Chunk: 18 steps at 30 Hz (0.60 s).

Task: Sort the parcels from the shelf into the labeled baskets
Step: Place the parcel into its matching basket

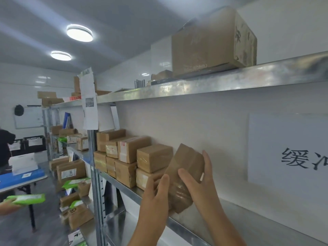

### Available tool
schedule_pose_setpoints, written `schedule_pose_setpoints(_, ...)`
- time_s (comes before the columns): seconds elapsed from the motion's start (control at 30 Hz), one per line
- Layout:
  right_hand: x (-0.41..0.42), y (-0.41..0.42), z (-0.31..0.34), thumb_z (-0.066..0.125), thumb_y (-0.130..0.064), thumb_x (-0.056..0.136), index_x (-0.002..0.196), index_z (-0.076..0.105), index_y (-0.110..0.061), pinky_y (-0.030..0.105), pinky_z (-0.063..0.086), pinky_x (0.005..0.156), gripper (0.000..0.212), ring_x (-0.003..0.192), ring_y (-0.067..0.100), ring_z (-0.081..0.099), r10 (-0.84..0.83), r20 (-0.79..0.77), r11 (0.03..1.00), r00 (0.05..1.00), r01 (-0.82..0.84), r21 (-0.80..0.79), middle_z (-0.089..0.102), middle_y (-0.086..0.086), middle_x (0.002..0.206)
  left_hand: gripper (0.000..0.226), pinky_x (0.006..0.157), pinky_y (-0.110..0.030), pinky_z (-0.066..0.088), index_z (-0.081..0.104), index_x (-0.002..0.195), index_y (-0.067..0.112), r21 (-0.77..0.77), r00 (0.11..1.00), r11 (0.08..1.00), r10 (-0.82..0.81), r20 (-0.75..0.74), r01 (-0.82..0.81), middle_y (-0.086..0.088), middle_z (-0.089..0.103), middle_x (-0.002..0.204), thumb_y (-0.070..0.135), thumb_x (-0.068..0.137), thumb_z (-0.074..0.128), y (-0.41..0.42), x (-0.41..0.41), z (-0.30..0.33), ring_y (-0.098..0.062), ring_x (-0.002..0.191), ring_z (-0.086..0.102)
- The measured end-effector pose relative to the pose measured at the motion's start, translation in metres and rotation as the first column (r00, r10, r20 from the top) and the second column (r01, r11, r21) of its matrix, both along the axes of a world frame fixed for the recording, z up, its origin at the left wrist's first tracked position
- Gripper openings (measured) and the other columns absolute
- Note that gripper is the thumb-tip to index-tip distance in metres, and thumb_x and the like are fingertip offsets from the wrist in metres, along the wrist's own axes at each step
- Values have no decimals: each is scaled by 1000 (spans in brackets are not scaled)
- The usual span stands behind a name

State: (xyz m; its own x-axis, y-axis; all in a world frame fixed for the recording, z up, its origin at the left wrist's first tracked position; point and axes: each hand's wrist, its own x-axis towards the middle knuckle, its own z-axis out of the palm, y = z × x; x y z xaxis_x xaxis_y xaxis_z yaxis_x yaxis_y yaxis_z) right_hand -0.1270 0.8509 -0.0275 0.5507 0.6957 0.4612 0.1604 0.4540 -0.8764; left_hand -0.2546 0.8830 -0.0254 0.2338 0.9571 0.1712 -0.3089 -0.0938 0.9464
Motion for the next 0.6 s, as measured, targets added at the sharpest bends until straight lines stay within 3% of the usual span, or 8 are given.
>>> schedule_pose_setpoints(0.13, -1, -23, 12, 72, -20, 97, 151, 25, -58, 28, 65, 72, 81, 93, 2, 75, 44, -84, 998, 996, -41, 39, 53, -34, 122, 17, 76, -55, 65, 58, 113, 42, -113, 991, 988, -93, 91, 104, -5, 62, 124, 53, 103, 48, -16, -3, 2, -39, 109, 68)
schedule_pose_setpoints(0.27, 0, -45, 13, 74, -23, 96, 131, 36, -66, 19, 61, 67, 67, 95, -2, 73, 52, -53, 999, 997, -52, 13, 61, -37, 119, 9, 86, -60, 62, 53, 106, 51, -144, 985, 976, -156, 72, 165, 3, 61, 119, 56, 103, 45, -27, -3, -7, -37, 108, 70)
schedule_pose_setpoints(0.33, 0, -55, 9, 80, -29, 91, 143, 36, -62, 12, 57, 67, 76, 110, 3, 69, -29, 16, 999, 999, 29, -18, 54, -23, 137, 9, 100, -59, 56, 52, 109, 53, -23, 992, 992, -125, -26, 124, 5, 58, 127, 48, 106, 45, -25, -2, -16, -28, 116, 63)
schedule_pose_setpoints(0.4, 1, -63, 4, 83, -31, 87, 150, 35, -55, 3, 51, 74, 83, 127, 3, 57, -137, 132, 990, 982, 142, -28, 42, -22, 147, 25, 107, -54, 52, 51, 118, 61, 171, 993, 980, -86, -75, 98, 11, 57, 137, 39, 106, 50, -29, 0, -18, -14, 119, 60)
schedule_pose_setpoints(0.47, 1, -74, 1, 85, -37, 82, 151, 36, -53, -1, 46, 84, 86, 137, 1, 44, -223, 241, 973, 944, 232, -6, 31, -22, 155, 37, 109, -46, 52, 46, 130, 68, 368, 994, 927, -40, -98, 74, 22, 55, 143, 49, 100, 58, -41, 2, -15, -5, 124, 59)
schedule_pose_setpoints(0.53, 0, -88, -2, 80, -58, 72, 151, 30, -61, 17, 46, 107, 94, 147, 0, 31, -310, 362, 946, 879, 323, 25, 16, -27, 163, 56, 112, -47, 48, 41, 143, 64, 519, 988, 847, -46, -146, 116, 25, 47, 152, 64, 91, 60, -53, 4, -12, -8, 137, 53)
schedule_pose_setpoints(0.6, -3, -101, -3, 67, -73, 64, 150, 23, -66, 41, 44, 116, 97, 151, 7, 28, -411, 456, 896, 789, 443, 41, 8, -25, 167, 62, 117, -39, 44, 38, 146, 64, 597, 981, 783, -80, -178, 172, 27, 33, 162, 63, 87, 57, -62, 9, -10, -5, 149, 38)
